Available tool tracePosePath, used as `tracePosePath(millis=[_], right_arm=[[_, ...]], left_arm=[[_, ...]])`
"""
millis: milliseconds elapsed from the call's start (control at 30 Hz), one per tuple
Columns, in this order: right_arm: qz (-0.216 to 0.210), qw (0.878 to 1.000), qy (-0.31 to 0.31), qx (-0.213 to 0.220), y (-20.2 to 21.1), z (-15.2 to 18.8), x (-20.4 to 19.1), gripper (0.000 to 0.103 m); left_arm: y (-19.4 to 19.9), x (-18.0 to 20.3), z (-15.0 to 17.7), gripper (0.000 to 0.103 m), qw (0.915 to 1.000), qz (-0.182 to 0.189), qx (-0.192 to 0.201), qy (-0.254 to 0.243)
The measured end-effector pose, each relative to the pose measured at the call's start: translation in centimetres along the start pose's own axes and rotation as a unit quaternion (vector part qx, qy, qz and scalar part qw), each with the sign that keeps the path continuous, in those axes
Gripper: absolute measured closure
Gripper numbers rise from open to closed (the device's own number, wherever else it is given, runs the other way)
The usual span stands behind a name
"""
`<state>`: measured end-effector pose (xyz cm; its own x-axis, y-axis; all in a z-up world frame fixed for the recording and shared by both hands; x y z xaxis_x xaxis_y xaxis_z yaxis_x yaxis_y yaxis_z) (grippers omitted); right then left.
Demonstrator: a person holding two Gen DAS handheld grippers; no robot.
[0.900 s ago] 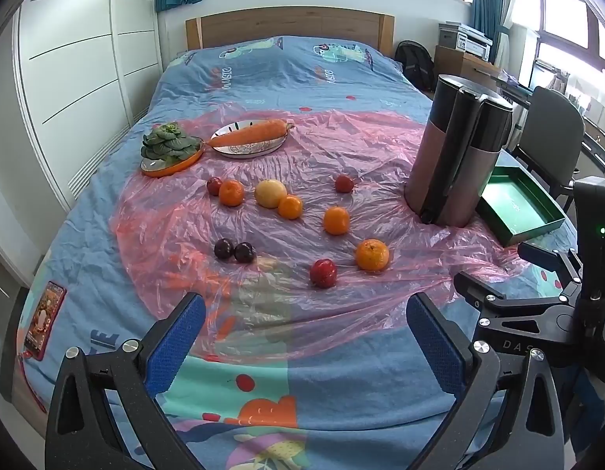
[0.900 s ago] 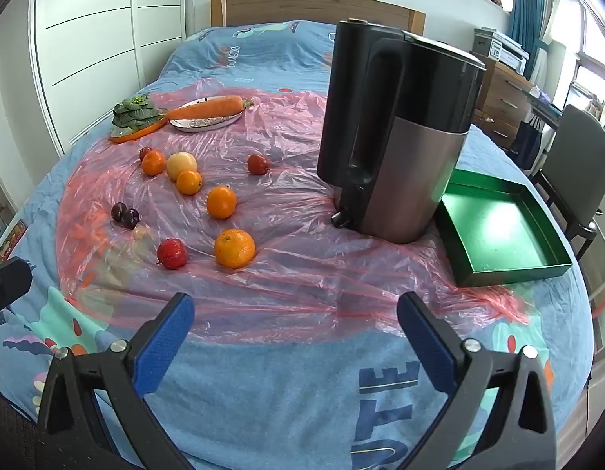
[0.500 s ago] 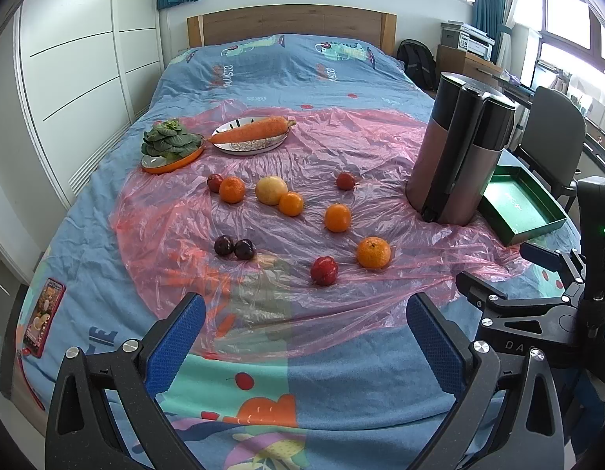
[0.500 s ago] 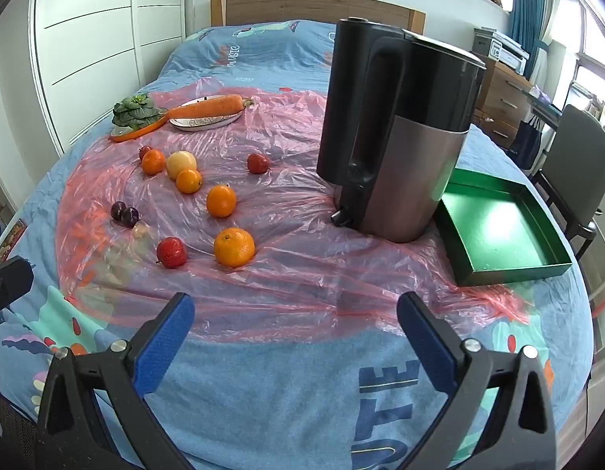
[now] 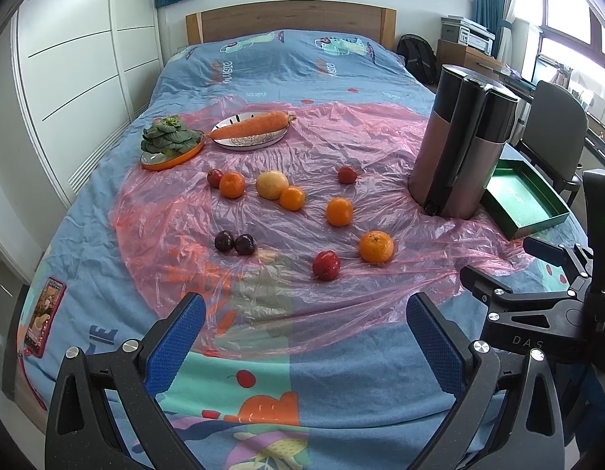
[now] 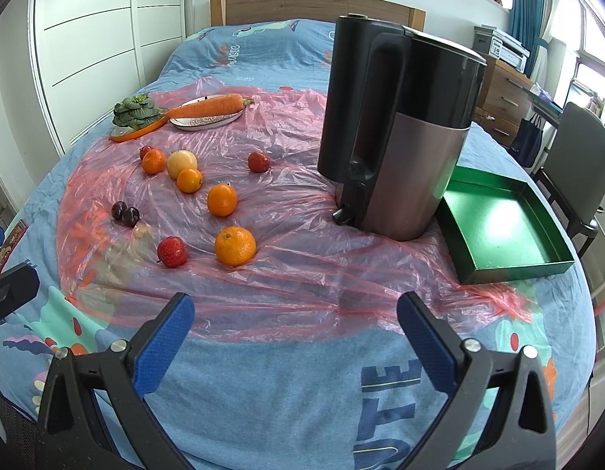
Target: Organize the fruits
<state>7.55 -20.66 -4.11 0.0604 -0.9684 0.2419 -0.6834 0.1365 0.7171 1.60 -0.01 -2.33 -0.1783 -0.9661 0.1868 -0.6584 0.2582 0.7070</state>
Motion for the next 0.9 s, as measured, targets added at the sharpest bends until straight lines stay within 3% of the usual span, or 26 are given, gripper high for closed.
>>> tracePosePath(millis=[500,900], right_arm=[[-0.014,1.000,0.009,0.001,-0.7,0.2,-0.7,0.000],[-0.014,1.000,0.003,0.001,-1.1,0.0,-0.6,0.000]], left_arm=[[-0.9,-1.0,0.1,0.002,0.9998,0.004,-0.009,0.018],[-1.4,-1.0,0.0,0.002,0.9999,0.008,-0.011,0.002]])
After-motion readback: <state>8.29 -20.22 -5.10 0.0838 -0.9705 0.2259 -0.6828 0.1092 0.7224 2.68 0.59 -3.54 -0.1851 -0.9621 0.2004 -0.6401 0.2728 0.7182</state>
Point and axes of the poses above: each gripper's, at about its wrist camera, not at the fingertips, and y roughly against the way its jaws point, x to its right, z to its underside, the point moved 2 cm from there along -y, roughly the way its jaws point, and after that the axes turned 15 degrees about z, right-handed, at the moved point
